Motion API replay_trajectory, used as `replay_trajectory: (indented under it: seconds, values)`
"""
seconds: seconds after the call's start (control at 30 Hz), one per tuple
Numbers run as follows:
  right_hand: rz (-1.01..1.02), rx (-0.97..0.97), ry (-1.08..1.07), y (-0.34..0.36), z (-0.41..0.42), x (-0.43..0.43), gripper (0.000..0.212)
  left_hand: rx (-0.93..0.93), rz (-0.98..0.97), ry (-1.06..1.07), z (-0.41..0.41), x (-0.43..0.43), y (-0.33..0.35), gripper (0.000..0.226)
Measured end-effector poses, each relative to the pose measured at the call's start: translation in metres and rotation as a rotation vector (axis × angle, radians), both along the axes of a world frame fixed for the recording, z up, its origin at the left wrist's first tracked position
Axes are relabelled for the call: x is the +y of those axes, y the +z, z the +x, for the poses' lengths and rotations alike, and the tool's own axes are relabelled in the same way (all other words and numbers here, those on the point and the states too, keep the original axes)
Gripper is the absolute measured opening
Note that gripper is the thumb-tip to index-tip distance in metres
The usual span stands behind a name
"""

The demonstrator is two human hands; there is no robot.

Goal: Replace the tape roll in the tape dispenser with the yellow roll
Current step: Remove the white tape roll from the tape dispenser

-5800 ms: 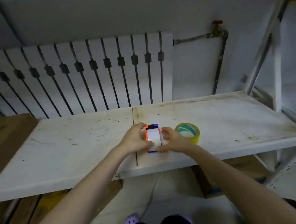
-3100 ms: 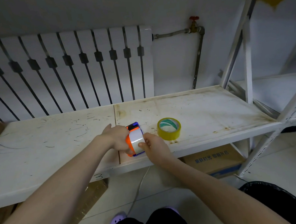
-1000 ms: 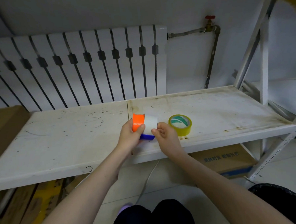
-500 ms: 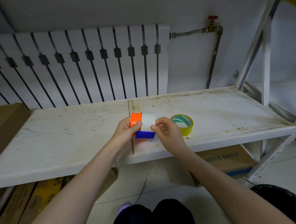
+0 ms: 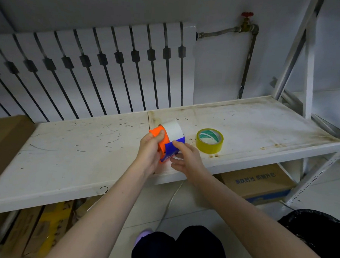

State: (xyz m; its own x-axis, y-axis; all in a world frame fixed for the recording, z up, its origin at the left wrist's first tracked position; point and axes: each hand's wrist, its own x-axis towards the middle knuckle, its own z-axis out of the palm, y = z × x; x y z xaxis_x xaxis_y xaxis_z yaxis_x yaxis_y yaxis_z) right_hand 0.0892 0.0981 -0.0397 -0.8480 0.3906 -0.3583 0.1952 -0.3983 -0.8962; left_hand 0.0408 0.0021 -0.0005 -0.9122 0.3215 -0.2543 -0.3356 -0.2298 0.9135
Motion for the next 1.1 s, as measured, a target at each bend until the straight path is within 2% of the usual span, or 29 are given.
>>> replay_trajectory:
  seconds: [0.03,0.13,0.23,0.3,0.4,0.5,0.57,0.63,0.7,0.77,0.8,0.97,1.1]
  values:
    - [-0.026,-0.007,-0.008,0.0,0.0,0.001,0.039,0.001,-0.027,-0.006,0.0,0.0,-0.001,0.029]
    - [-0.123,0.003,-0.031,0.003,-0.003,0.003,0.034,0.064,-0.084,-0.046,0.003,0.001,-0.002,0.01]
    - [-0.079,0.058,-0.044,-0.001,-0.005,0.006,0.009,0.068,-0.047,-0.014,0.005,0.004,-0.001,0.011]
    - [-0.008,0.043,-0.044,-0.006,-0.006,0.006,0.007,0.058,-0.033,0.02,0.006,0.007,0.0,0.014]
    - [0.059,-0.003,-0.004,-0.009,-0.006,0.001,0.017,0.046,-0.02,0.115,0.002,0.008,0.005,0.022]
    - [0.077,-0.023,0.098,-0.011,-0.005,-0.003,0.047,0.05,-0.023,0.087,-0.002,0.005,0.009,0.015]
    - [0.205,-0.054,0.117,-0.01,-0.003,-0.001,0.066,0.094,-0.092,0.042,-0.001,0.003,0.008,0.012]
    - [0.385,0.05,0.062,-0.012,0.001,0.005,0.07,0.15,-0.168,-0.007,-0.001,0.001,0.004,0.01]
    - [0.564,0.191,-0.027,-0.01,0.006,0.013,0.048,0.183,-0.208,-0.059,-0.002,-0.003,0.001,0.015]
    - [0.743,0.234,-0.037,-0.005,0.01,0.023,0.018,0.197,-0.237,-0.096,-0.005,-0.007,0.0,0.024]
    - [0.78,0.248,-0.009,-0.002,0.012,0.027,0.011,0.213,-0.255,-0.118,-0.005,-0.009,0.0,0.025]
    - [0.758,0.296,0.095,-0.002,0.017,0.052,0.005,0.282,-0.372,-0.188,-0.014,-0.019,0.0,0.016]
    - [0.732,0.316,0.116,0.0,0.024,0.073,0.008,0.236,-0.32,-0.187,-0.017,-0.026,-0.006,0.021]
